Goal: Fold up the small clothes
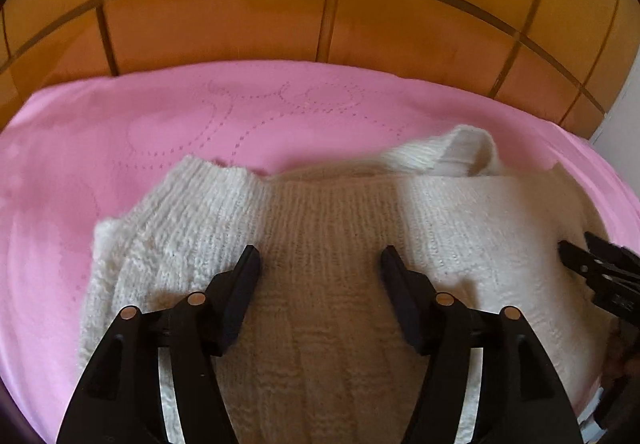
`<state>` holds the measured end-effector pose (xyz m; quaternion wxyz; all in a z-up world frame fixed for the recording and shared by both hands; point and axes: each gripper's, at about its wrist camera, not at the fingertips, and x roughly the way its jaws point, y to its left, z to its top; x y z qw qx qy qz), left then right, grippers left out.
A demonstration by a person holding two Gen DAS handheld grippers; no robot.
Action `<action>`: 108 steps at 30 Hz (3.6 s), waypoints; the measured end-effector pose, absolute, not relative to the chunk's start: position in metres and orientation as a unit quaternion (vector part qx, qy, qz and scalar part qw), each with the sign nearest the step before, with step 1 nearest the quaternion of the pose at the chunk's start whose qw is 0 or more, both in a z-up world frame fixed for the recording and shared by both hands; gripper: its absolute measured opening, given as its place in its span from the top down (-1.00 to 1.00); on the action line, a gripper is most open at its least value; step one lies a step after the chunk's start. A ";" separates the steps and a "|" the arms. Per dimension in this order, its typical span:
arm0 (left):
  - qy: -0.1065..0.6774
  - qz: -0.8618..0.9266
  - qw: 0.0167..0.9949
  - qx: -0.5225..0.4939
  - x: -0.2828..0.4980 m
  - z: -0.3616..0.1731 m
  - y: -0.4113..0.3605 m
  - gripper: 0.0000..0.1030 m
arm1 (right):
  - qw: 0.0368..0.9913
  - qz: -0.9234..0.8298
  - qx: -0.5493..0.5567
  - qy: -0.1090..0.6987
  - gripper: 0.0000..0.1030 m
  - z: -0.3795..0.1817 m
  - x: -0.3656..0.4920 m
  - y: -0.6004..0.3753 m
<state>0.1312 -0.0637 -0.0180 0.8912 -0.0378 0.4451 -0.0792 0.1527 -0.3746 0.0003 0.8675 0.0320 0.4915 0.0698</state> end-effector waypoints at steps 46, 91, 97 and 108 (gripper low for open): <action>0.405 -0.081 0.902 -0.127 0.028 0.004 0.007 -0.20 | 0.815 0.160 0.248 0.499 0.52 0.040 0.074 -0.453; 0.470 -0.205 0.806 -0.297 0.083 0.005 0.032 0.37 | 0.842 0.287 0.052 0.453 -0.33 0.066 0.062 -0.262; 0.421 -0.171 0.858 -0.239 0.069 0.031 0.032 0.68 | 0.852 0.300 -0.008 0.429 -0.41 0.074 0.042 -0.230; 0.432 -0.054 0.888 -0.147 0.036 0.006 0.053 0.61 | 0.844 0.316 -0.090 0.424 -0.57 0.055 0.025 -0.183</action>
